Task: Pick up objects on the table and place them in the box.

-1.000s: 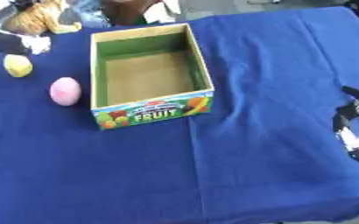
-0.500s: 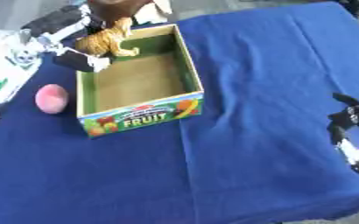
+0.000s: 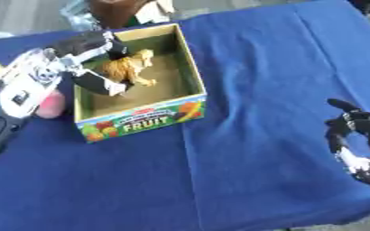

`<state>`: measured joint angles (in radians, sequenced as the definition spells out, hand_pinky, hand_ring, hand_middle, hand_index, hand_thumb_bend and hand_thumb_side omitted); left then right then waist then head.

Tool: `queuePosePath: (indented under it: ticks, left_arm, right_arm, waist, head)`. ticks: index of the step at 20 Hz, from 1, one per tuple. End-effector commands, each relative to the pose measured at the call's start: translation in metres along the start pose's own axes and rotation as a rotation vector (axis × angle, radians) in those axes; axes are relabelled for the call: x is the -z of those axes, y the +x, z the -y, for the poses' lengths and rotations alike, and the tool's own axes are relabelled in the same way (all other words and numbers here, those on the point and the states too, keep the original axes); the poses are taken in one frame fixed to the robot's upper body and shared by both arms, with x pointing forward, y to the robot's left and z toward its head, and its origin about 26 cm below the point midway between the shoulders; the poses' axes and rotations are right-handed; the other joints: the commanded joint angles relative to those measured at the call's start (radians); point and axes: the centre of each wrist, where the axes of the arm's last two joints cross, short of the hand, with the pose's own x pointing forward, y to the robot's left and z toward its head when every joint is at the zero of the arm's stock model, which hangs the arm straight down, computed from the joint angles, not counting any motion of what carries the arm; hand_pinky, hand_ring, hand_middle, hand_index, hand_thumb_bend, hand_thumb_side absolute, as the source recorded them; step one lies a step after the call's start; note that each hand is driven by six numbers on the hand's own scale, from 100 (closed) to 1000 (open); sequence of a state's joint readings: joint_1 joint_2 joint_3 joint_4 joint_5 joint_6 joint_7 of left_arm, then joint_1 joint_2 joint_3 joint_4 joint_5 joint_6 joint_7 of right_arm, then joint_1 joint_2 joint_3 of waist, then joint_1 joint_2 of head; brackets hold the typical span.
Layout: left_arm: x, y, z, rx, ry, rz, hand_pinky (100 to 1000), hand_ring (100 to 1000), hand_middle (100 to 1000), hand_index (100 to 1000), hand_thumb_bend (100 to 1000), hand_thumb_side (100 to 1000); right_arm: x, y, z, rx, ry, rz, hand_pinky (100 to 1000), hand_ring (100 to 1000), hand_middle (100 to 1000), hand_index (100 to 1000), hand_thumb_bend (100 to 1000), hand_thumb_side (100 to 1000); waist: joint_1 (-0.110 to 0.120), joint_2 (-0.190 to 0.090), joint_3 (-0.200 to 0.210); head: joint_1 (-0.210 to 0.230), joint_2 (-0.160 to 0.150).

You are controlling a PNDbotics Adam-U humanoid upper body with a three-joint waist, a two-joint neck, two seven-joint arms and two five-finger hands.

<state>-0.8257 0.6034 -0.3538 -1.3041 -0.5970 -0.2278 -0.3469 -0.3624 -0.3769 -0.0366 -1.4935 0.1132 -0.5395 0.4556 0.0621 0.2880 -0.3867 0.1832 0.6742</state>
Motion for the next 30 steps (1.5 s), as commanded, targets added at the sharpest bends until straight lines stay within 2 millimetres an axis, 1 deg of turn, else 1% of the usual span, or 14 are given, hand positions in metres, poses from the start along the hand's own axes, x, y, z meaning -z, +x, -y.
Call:
queuePosePath:
  ticks: [1,5,7,8,9,10,11,13,14,17,22,24,27,30]
  left_arm:
    - [0.0,0.0,-0.006,0.018,-0.012,0.009,605,509,382,611,322,298]
    - [0.001,0.001,-0.002,0.02,-0.058,0.018,623,533,425,647,369,312]
    - [0.001,0.001,-0.001,0.022,-0.093,0.023,640,567,471,679,430,325]
    - [0.0,0.001,-0.001,0.023,-0.112,0.026,662,614,527,717,516,335]
    - [0.0,0.001,-0.002,0.023,-0.129,0.029,674,634,555,731,555,336]
    - [-0.001,0.002,-0.003,0.023,-0.139,0.033,712,694,625,765,677,323]
    - [-0.002,0.002,-0.006,0.023,-0.143,0.037,717,701,634,770,691,320]
    - [-0.006,0.003,-0.013,0.01,-0.127,0.042,749,764,700,805,775,250]
    - [-0.008,0.004,-0.018,-0.004,-0.109,0.045,765,785,722,817,792,253]
    - [-0.018,0.011,-0.034,-0.044,-0.016,0.067,786,806,741,824,807,293]
    - [-0.045,0.024,-0.064,-0.084,0.19,0.07,783,790,719,813,732,155]
    - [-0.06,0.026,-0.073,-0.111,0.288,0.043,777,777,702,806,712,133]
    - [-0.082,0.02,-0.076,-0.15,0.403,-0.049,767,762,682,798,676,132]
    - [-0.099,0.008,-0.065,-0.176,0.442,-0.182,762,757,676,795,650,159]
  right_arm:
    - [0.006,0.006,0.009,-0.02,0.004,0.031,779,1000,480,457,100,531]
    - [0.007,0.007,0.009,-0.019,0.005,0.031,779,1000,480,456,100,530]
    - [0.007,0.006,0.009,-0.018,0.005,0.031,779,1000,480,456,100,531]
    - [0.006,0.006,0.009,-0.018,0.005,0.031,779,1000,480,457,100,530]
    - [0.006,0.006,0.009,-0.018,0.004,0.03,779,1000,480,457,100,531]
    - [0.006,0.006,0.009,-0.018,0.003,0.029,779,1000,480,457,100,530]
    - [0.005,0.006,0.009,-0.019,0.002,0.028,779,1000,480,457,100,530]
    - [0.004,0.005,0.009,-0.019,0.0,0.023,780,1000,479,457,100,532]
    - [0.003,0.005,0.009,-0.019,0.0,0.02,780,1000,480,457,100,532]
    - [0.001,0.004,0.009,-0.021,-0.002,0.012,780,1000,479,457,100,530]
    - [-0.004,0.002,0.01,-0.025,-0.009,-0.003,780,1000,479,457,100,528]
    - [-0.006,0.002,0.01,-0.027,-0.011,-0.01,781,1000,479,457,100,528]
    - [-0.01,0.001,0.011,-0.031,-0.015,-0.019,781,1000,479,458,100,525]
    - [-0.012,0.0,0.012,-0.032,-0.019,-0.026,781,1000,479,458,100,524]
  waist:
    - [-0.003,-0.016,-0.003]
    - [-0.002,-0.016,-0.004]
    - [-0.002,-0.016,-0.004]
    - [-0.002,-0.016,-0.004]
    - [-0.003,-0.016,-0.004]
    - [-0.003,-0.016,-0.002]
    - [-0.004,-0.016,-0.001]
    - [-0.005,-0.017,0.004]
    - [-0.006,-0.017,0.006]
    - [-0.007,-0.02,0.017]
    - [-0.011,-0.025,0.037]
    - [-0.013,-0.027,0.048]
    - [-0.015,-0.031,0.064]
    - [-0.017,-0.036,0.077]
  head:
    - [-0.003,-0.014]
    - [-0.005,-0.012]
    - [-0.005,-0.013]
    - [-0.005,-0.013]
    - [-0.005,-0.013]
    - [-0.006,-0.013]
    - [-0.007,-0.013]
    - [-0.009,-0.013]
    - [-0.01,-0.013]
    - [-0.018,-0.012]
    - [-0.032,-0.01]
    - [-0.041,-0.009]
    - [-0.053,-0.007]
    - [-0.062,-0.006]
